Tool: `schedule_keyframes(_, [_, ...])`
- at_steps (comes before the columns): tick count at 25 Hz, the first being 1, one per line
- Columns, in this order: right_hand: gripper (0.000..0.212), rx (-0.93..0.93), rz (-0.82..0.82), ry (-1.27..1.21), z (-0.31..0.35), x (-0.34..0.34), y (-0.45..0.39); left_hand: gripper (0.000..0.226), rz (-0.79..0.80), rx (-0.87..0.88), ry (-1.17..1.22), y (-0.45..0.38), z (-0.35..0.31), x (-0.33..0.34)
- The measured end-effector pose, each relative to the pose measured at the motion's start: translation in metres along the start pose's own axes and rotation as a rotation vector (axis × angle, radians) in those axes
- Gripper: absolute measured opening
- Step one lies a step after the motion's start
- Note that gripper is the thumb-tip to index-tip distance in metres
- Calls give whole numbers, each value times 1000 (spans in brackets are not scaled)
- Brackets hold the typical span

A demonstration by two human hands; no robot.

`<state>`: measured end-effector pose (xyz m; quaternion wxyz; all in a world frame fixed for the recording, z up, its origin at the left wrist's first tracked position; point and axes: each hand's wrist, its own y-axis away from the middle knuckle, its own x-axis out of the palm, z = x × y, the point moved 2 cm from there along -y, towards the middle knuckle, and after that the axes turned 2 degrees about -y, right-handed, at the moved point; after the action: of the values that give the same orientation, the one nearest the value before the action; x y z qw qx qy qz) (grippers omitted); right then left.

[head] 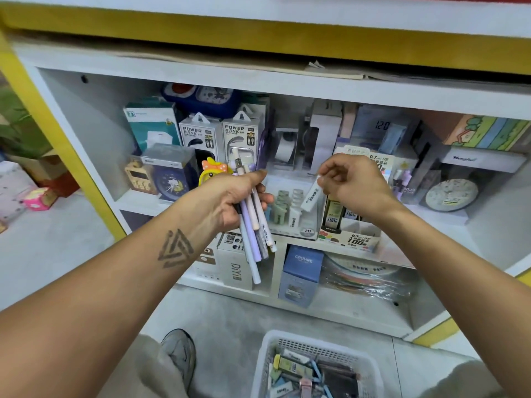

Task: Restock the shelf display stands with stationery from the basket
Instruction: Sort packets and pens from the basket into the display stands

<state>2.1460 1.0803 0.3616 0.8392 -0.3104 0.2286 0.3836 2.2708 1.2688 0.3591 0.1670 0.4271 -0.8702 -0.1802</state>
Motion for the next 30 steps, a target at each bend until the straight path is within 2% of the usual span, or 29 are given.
schedule_keyframes(3, [11,-34,-49,44,5,-2,-7,29,-1,-1,31,1,-3,-3])
schedule_keyframes(6, [7,-159,-96,321,11,4,-22,29,2,-5,48,3,-5,-5])
schedule_keyframes(8, [7,-184,-45,506,13,15,-34,28,6,-1,56,4,-6,-5])
schedule_keyframes(11, [8,-134,92,636,11,37,-44,26,23,13,64,5,-7,-3])
schedule_keyframes(14, [8,-113,188,671,7,48,-47,26,37,4,63,6,-7,-3])
schedule_keyframes(24, [10,-76,267,700,6,48,-51,25,43,-6,57,10,-7,-2])
schedule_keyframes(28, [29,-69,415,797,4,52,-48,28,55,-13,68,11,-7,1])
schedule_keyframes(30, [29,-62,351,664,16,44,-45,30,74,-19,90,12,-8,5])
